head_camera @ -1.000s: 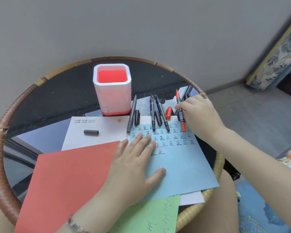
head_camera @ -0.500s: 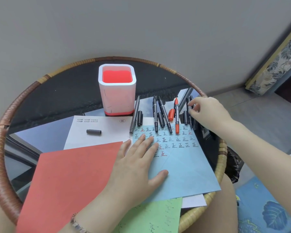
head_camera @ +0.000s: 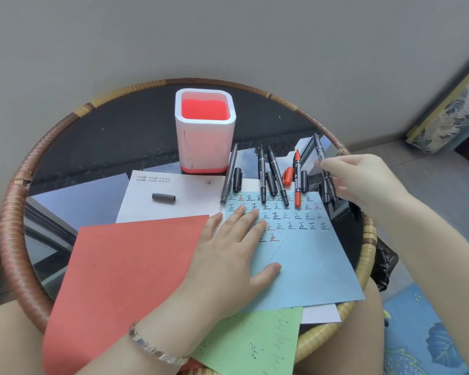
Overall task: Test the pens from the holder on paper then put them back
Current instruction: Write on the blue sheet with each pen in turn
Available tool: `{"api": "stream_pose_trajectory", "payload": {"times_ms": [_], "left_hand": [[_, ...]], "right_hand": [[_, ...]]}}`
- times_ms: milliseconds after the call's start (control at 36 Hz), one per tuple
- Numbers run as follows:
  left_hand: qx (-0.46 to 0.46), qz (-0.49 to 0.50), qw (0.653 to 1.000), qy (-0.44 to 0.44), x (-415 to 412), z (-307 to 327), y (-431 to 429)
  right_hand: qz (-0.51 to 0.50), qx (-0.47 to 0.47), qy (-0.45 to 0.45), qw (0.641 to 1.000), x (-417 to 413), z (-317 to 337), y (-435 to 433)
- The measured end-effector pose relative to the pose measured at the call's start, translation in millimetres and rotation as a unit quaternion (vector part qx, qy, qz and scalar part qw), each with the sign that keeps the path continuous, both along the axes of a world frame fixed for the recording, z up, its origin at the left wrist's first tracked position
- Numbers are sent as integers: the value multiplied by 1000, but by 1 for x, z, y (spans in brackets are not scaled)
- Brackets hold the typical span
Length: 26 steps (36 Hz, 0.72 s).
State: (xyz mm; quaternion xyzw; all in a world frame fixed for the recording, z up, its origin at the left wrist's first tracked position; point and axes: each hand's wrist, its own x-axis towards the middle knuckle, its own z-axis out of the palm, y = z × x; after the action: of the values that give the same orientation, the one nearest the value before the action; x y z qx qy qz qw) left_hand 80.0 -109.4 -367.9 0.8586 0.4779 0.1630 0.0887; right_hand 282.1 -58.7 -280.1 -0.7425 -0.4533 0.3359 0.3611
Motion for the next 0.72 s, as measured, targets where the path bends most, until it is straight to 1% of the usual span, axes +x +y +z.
{"api": "stream_pose_trajectory", "payload": {"times_ms": [56, 83, 139, 167, 278, 361, 417, 500, 639, 722], "left_hand": [[-3, 0, 1000, -1, 0, 0, 0], [-6, 0, 1000, -2, 0, 0, 0], [-9, 0, 1000, -4, 0, 0, 0], [-11, 0, 1000, -5, 0, 0, 0], [-16, -3, 1000, -6, 0, 1, 0], [-21, -3, 1000, -7, 0, 2, 0], [-20, -2, 1000, -3, 0, 2, 0], [-22, -3, 1000, -2, 0, 3, -1], [-26, -2, 1000, -5, 1, 3, -1], [-26, -2, 1000, -8, 1, 3, -1]], "right_hand": [[4, 28, 95, 995, -3, 2, -17], [0, 48, 129, 990, -5, 0, -24], [-19, 89, 173, 981, -8, -4, -36], [-24, 106, 180, 978, -10, -7, -42], [-4, 162, 135, 977, -22, -20, -58], [43, 168, 136, 975, -31, -27, -61], [53, 162, 136, 976, -34, -29, -60], [18, 166, 126, 978, -38, -35, -57], [-65, 191, 78, 976, -44, -56, -51], [-93, 196, 58, 974, -47, -69, -50]]}}
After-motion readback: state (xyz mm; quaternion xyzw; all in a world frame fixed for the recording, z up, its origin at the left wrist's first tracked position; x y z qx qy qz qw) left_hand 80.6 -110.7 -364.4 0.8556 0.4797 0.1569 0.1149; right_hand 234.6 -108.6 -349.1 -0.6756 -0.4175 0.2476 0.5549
